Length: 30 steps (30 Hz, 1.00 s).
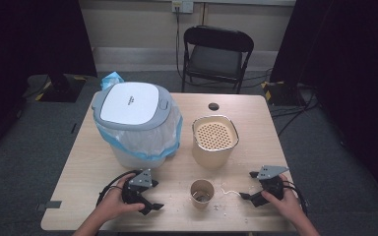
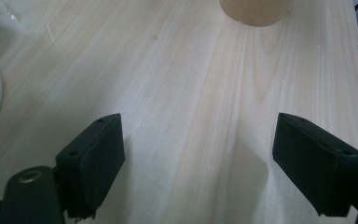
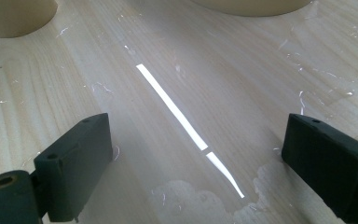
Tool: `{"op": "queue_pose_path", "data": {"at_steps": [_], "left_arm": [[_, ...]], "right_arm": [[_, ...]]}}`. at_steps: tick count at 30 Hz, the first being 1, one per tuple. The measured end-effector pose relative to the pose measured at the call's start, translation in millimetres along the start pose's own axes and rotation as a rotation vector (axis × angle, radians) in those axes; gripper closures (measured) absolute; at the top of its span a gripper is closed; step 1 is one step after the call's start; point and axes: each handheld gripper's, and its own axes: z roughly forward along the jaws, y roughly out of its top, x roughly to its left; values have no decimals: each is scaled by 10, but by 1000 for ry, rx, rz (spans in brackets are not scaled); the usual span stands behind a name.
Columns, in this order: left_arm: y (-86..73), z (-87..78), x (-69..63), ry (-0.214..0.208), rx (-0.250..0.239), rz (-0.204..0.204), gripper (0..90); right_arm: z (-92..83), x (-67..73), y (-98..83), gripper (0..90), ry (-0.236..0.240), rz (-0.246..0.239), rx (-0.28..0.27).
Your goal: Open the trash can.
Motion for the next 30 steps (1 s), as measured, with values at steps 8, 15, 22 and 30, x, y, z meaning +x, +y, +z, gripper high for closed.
{"op": "queue_pose_path", "data": {"at_steps": [8,15,22,30], "left_arm": [[84,-113,-76,-6,-14,-35,160],[245,-254,-86,28,-31,-80,182],[344,-303,-109,20,-44,-95,287],[485,-308,-111,29,-55,-146,418]], "right_arm": [[0,-1,0,75,1,0,0],[0,-1,0,75,1,0,0],[0,0,0,75,1,0,0],[0,0,0,75,0,0,0]]}}
